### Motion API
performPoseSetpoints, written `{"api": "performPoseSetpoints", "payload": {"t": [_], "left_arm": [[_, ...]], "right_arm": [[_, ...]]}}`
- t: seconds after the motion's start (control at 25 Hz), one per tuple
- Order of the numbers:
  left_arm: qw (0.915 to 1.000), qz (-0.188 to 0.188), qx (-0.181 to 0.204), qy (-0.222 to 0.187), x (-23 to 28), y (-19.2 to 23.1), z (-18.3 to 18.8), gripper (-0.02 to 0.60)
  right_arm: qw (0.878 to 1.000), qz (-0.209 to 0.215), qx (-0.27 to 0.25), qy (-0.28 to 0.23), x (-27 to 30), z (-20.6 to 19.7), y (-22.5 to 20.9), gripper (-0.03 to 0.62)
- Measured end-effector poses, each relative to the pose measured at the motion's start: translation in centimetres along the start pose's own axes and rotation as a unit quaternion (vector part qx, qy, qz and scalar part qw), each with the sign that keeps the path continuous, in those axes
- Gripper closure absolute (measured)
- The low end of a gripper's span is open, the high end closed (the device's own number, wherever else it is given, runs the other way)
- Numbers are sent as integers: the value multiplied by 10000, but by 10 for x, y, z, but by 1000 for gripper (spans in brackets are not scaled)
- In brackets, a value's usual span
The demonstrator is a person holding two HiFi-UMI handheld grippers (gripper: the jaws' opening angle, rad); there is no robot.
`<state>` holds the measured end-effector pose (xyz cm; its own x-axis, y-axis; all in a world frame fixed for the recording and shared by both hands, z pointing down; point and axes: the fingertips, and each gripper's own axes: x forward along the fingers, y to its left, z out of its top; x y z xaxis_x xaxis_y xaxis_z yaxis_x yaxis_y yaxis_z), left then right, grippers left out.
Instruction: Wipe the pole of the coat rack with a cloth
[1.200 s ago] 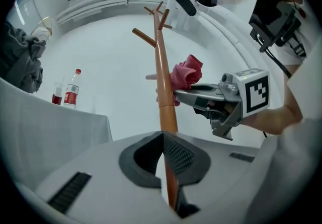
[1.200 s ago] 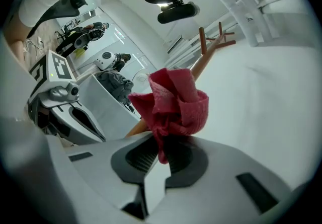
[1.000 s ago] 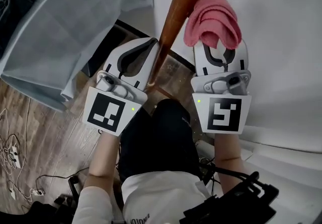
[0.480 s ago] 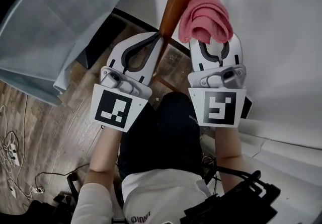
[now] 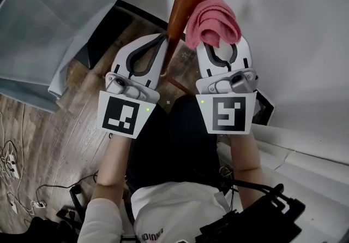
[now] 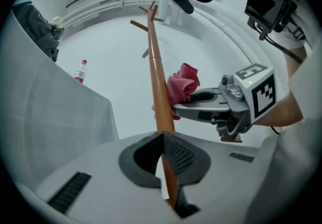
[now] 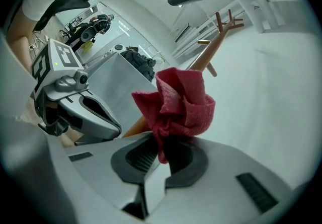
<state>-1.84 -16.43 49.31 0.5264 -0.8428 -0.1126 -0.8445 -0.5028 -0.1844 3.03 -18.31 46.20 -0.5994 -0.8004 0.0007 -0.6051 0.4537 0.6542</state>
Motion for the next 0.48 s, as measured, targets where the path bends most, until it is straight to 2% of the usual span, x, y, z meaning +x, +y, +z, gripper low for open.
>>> {"api": "performPoseSetpoints", "payload": {"t": [0.48], "left_arm": [[9995, 160, -100, 260, -13, -5, -37, 568]], "right_arm": [[9991, 379, 15, 192, 0, -37, 40, 546]]}}
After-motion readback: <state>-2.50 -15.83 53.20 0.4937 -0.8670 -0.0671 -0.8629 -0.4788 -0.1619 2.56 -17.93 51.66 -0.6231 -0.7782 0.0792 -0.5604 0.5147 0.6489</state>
